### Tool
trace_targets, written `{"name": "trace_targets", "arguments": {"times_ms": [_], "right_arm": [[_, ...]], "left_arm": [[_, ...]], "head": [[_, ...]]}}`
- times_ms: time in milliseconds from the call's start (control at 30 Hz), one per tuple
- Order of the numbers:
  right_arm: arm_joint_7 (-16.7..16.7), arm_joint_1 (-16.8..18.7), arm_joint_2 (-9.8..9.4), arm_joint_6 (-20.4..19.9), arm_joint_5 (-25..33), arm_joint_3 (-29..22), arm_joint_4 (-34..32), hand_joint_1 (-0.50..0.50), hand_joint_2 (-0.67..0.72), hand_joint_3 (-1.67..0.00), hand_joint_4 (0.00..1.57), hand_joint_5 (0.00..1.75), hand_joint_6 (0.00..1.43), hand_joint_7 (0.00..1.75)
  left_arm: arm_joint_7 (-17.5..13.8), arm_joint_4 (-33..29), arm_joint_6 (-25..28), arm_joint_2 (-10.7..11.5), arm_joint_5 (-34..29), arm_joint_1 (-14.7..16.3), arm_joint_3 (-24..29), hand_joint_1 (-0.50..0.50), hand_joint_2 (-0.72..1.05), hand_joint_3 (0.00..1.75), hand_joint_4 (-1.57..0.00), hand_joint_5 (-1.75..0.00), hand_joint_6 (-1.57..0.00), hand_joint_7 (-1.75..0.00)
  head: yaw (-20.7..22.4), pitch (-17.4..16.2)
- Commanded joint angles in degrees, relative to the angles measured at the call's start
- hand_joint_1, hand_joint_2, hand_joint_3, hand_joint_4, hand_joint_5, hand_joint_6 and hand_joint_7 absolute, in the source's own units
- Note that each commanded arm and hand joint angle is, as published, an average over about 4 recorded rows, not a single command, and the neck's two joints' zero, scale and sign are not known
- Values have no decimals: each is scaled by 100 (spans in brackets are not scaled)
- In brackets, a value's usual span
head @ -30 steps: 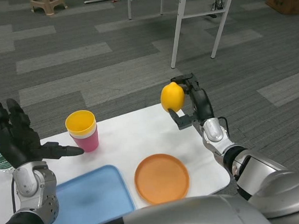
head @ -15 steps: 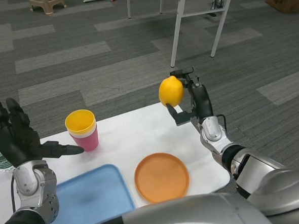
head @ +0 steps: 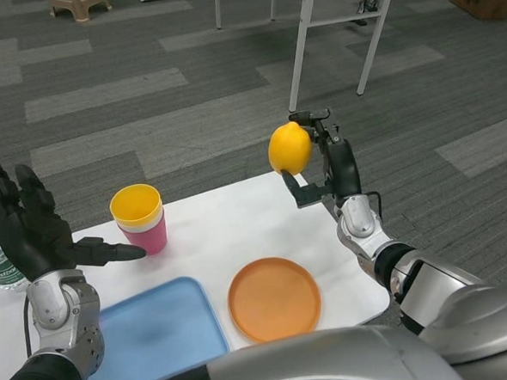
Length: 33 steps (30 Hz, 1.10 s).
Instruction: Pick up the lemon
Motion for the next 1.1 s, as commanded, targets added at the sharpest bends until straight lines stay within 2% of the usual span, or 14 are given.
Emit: {"name": "trace_targets", "arguments": {"times_ms": [33,433,900,1100], "right_arm": [[-63,90,-47,-85,29,-34,-106,-17,-22,-143,29,126,26,119],[-256,169,-82,-181,46,-61,-370,-18,-29,-143,31,126,26,119],[-269,169,-78,-181,55,-25,-405,-19,-29,-143,34,126,26,119],[-269,169,-56,-187,46,1,-399,-17,-29,-143,34,126,26,119]], "left_arm": [[2,-12,14,19,-22,-32,1,-50,-72,9,0,0,0,-7],[2,-7,10,2,-22,-19,-38,-50,-72,9,0,0,0,-7],[2,-25,10,2,-31,43,-47,-50,-72,9,0,0,0,-7],[2,-25,10,25,-37,43,-60,-50,-72,9,0,0,0,-7]], "head": [[-13,17],[-54,98],[66,144],[150,302]]}}
